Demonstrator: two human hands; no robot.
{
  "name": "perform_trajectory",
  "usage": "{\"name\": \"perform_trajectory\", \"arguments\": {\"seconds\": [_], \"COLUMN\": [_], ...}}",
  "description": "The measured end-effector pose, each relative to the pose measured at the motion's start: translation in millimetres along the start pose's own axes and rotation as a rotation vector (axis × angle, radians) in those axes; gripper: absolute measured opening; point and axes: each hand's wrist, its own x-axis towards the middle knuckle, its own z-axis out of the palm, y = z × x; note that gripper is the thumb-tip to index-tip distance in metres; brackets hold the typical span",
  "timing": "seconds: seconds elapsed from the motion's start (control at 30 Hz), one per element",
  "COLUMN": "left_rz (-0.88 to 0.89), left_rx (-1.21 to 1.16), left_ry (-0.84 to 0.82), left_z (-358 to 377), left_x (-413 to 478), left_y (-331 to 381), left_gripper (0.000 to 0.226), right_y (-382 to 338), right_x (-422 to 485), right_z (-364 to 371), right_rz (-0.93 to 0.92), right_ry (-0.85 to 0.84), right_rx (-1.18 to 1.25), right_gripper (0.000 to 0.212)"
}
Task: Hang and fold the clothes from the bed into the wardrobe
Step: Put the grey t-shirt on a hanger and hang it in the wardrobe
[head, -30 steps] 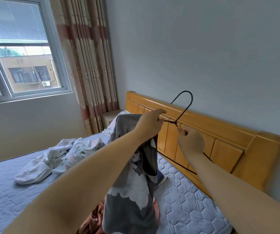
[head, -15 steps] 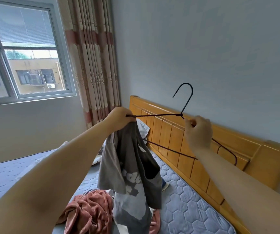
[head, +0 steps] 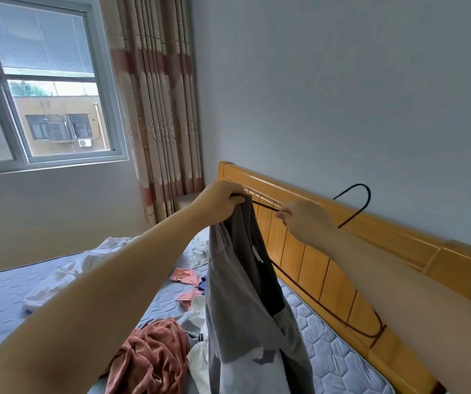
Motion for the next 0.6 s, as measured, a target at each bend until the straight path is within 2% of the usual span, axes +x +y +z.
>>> {"name": "perform_trajectory", "arguments": {"seconds": [0.1,0.2,0.23,0.3,0.4,0.6], "left_rz": [0.091,0.064,0.031,-0.011,-0.01,0.018], "left_rx": [0.152,-0.008,-0.104,-0.221,-0.216,-0.131], "left_ry": [-0.173,-0.132,-0.099,-0.107,-0.216,-0.18], "left_z": [2,18,22,31,38,44], "left_x": [1,-6,-8,-11,-14,-14], "left_y": [14,23,24,23,24,31], "left_gripper": [0.02,0.011,0.007,0.02,0.029,0.031], "right_y": [-8,-13,-13,-12,-5,6], "right_x": [2,3,2,-1,-4,-9], "right_z": [0,-12,-15,-20,-19,-11], "right_rz": [-0.076,-0.188,-0.189,-0.156,-0.157,-0.113], "right_ry": [0.094,0.054,0.017,-0.094,-0.206,-0.08], "right_rx": [-0.113,-0.24,-0.223,-0.142,-0.052,0.023], "right_gripper": [0.026,0.019,0.02,0.028,0.026,0.019]}}
